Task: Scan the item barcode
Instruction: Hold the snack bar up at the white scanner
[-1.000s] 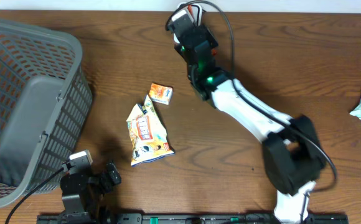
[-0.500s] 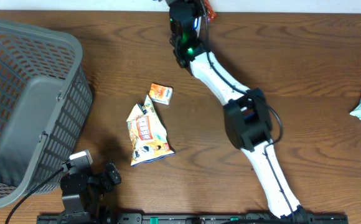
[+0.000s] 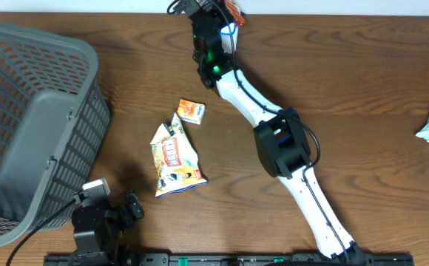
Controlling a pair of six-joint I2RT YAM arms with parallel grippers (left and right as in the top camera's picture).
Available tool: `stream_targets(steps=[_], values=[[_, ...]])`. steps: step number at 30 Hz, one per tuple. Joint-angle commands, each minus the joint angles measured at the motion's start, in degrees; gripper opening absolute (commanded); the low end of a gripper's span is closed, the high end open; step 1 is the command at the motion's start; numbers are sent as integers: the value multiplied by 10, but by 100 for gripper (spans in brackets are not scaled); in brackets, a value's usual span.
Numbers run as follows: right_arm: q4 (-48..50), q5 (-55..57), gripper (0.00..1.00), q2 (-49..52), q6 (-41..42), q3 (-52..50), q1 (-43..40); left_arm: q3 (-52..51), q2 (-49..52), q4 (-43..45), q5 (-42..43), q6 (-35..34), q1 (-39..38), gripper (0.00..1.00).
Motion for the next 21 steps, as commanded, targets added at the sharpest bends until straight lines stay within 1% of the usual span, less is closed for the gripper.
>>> stream_targets(steps=[1,7,10,12,14,15,18,20,21], values=[[3,8,2,3,-31,16,6,-10,-1,-26,-5,12,3,98],[3,30,1,2,-31,16,13,-10,-1,-26,-5,12,3,98],[1,72,1,-11,-6,16,14,-10,-1,-26,-5,12,3,98],[-22,97,1,-25,12,16,14,-10,-1,-26,-5,12,3,98],[-69,118,1,-48,33,16,11,-10,-1,-26,-5,12,3,98],[-129,140,1,-72,67,16,5,-10,-1,-26,-5,12,3,98],[-243,172,1,-110,120,16,-10,-10,-1,-26,-5,12,3,98],[-344,205,1,-138,164,16,-31,-10,-1,-26,-5,12,3,98],[-367,216,1,-143,174,16,-38,-10,-1,-26,-5,12,3,98]])
